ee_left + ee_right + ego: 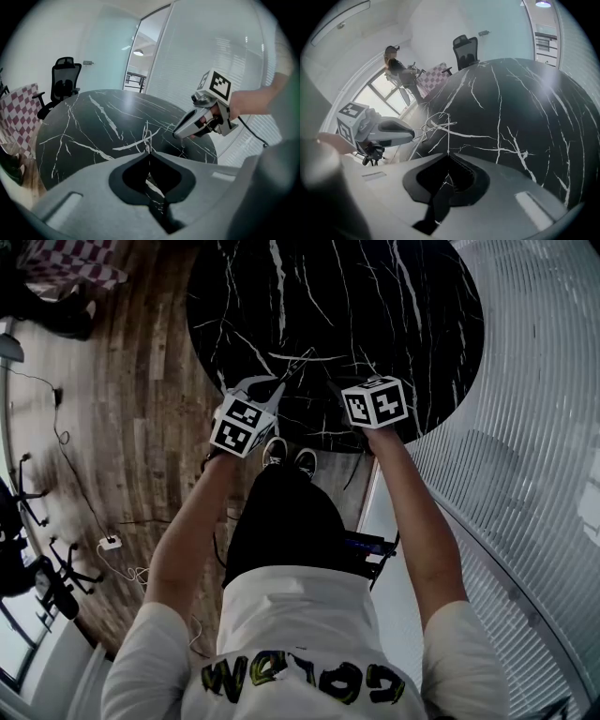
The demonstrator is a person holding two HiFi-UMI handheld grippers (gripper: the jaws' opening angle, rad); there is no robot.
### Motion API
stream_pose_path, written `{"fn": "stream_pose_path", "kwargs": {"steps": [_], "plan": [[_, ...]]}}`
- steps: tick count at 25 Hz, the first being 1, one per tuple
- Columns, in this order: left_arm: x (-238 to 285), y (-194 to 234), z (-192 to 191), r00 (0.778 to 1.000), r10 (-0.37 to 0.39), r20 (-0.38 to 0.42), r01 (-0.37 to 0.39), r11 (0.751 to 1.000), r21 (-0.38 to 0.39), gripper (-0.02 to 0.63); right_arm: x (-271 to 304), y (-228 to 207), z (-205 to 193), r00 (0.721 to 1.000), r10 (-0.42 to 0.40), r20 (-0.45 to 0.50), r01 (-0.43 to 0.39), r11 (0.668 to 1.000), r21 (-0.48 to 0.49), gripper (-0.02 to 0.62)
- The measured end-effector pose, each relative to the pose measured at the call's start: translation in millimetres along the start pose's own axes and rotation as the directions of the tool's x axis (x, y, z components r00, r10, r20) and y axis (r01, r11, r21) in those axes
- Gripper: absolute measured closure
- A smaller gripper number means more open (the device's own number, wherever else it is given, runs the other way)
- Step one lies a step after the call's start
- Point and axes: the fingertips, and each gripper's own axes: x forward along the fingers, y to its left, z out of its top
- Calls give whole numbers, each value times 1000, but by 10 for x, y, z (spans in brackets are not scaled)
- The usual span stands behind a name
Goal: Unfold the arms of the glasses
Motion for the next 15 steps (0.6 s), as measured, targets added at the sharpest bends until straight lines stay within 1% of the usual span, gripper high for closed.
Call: {"fn": "stream_pose_path", "kwargs": {"steps": [5,9,15], "plan": [[5,-54,-36,1000,-15,-12,15,1000,-8,598,-30,-50,-38,999,-27,-33,24,996,-84,589],[-4,-78,-66,999,-25,-23,25,1000,-14,598,-42,-74,-58,998,-35,-52,28,990,-141,589],[-28,-113,-108,998,-44,-34,43,999,-21,598,-56,-94,-88,994,-67,-84,44,966,-253,589]]}}
